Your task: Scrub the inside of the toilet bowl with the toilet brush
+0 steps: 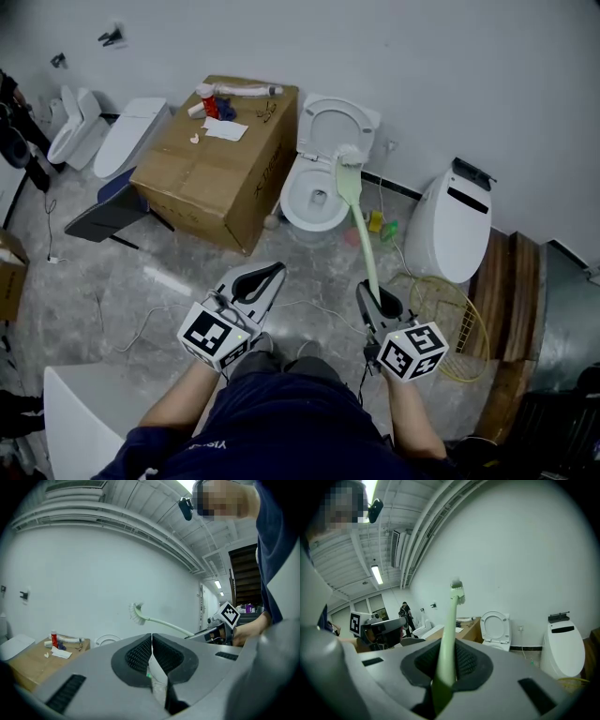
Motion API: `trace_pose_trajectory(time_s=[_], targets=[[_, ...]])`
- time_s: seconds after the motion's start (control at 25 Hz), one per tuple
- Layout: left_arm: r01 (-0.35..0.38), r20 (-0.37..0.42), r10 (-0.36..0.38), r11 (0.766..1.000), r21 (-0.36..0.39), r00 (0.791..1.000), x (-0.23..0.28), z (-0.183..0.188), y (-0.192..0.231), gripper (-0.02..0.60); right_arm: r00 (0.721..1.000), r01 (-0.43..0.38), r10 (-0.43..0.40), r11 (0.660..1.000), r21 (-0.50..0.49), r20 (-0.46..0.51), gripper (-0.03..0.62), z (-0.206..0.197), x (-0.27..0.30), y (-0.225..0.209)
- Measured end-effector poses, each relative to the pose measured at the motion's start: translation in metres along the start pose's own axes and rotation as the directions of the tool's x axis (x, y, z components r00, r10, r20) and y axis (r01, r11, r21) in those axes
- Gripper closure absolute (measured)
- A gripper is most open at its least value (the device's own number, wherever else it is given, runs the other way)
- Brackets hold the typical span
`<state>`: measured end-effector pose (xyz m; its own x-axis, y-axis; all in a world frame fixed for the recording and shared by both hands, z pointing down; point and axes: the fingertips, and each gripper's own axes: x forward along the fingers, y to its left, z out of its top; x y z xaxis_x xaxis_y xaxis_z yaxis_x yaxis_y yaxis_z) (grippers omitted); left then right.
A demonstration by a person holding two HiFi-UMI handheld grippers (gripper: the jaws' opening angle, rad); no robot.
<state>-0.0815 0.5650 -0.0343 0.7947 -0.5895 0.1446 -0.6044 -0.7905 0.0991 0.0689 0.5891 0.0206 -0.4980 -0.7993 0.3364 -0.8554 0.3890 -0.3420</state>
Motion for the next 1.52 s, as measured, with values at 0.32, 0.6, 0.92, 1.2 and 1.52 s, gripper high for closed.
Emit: trace_pose_trajectory(time_s=[0.32, 0.6, 0.92, 1.2, 1.52], targets=[[-0.036, -0.001, 0.036, 0.999, -0.007, 0.999, 0.018, -0.007, -0.020, 0.549, 0.999, -0.031, 0.030, 0.999, -0.010, -0.022, 0.543, -0.006, -0.014, -0.024], [-0.050, -0.003, 0.050, 0.999, -0.008, 0.999, 0.032, -0.007, -0.027, 0.549, 0.999, -0.043, 0.043, 0.999, -0.008, -0.026, 0.543, -0.005, -0.019, -0.043], [-0.064, 0.002, 0.064, 0.998, -0.006, 0.998, 0.048, -0.005, -0.012, 0.549, 0.998, -0.054, 0.053, 0.998, -0.014, -0.023, 0.543, 0.003, -0.006, -0.056], [-0.057, 0.005, 0.057, 0.998, -0.014, 0.998, 0.071, -0.006, 0.018, 0.549, 0.998, -0.047, 0.047, 0.999, -0.014, -0.034, 0.543, 0.011, 0.023, -0.071], [-0.040, -0.014, 0.040, 0.999, -0.033, 0.999, 0.104, -0.009, 0.077, 0.549, 0.998, -0.026, 0.026, 1.000, 0.001, -0.056, 0.543, 0.027, 0.080, -0.091]])
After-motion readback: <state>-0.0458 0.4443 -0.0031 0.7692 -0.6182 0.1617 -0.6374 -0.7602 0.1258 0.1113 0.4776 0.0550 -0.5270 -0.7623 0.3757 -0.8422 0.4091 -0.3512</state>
